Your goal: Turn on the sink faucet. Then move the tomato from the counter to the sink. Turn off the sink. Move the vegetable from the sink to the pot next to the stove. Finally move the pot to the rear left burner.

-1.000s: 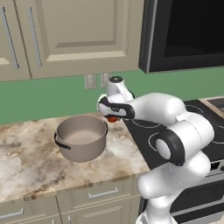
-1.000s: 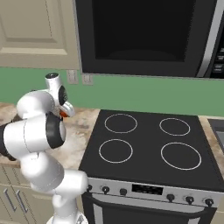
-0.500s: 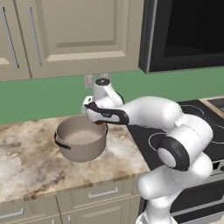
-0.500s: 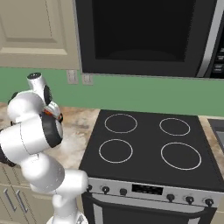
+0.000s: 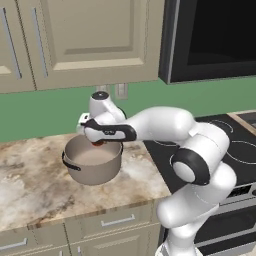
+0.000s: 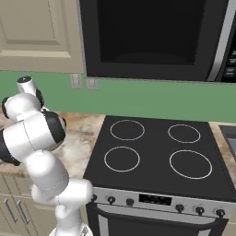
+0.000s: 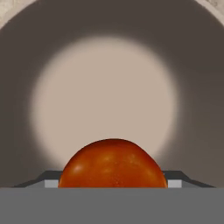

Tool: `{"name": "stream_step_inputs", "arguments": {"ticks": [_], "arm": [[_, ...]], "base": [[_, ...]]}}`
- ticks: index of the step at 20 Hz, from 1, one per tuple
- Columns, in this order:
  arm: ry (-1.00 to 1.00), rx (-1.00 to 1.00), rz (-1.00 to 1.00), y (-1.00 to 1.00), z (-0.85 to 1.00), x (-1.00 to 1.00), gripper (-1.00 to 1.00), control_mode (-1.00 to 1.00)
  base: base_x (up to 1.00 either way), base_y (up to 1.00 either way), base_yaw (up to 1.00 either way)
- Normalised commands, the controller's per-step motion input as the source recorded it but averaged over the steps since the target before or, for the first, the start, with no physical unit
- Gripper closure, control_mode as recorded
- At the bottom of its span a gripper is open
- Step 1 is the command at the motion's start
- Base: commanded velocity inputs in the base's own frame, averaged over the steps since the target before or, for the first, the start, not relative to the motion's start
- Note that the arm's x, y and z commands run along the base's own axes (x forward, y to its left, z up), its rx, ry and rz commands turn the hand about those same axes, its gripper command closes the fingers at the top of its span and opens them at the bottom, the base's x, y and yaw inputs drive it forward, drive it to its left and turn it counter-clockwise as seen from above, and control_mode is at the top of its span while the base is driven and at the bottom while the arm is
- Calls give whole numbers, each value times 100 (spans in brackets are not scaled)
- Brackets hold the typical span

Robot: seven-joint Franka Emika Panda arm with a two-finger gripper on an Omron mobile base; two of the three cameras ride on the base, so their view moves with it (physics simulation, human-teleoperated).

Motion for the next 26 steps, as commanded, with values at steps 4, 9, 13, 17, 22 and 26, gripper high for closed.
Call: {"name": "stream_step_inputs", "arguments": {"ticks": [4,9,13,17,22,26], "arm": [[7,-1,0,17,-22,0,100,-100],[4,-1,0,6,-29,0,100,-100],[3,-3,0,1,-37,0,100,-100],[4,-6,0,0,-41,0,100,-100],[4,-4,0,0,-32,0,100,-100],[4,0,0,7,-15,0,100,-100]], "base": [[0,0,0],[0,0,0],[0,0,0],[0,0,0],[0,0,0],[0,0,0]]}}
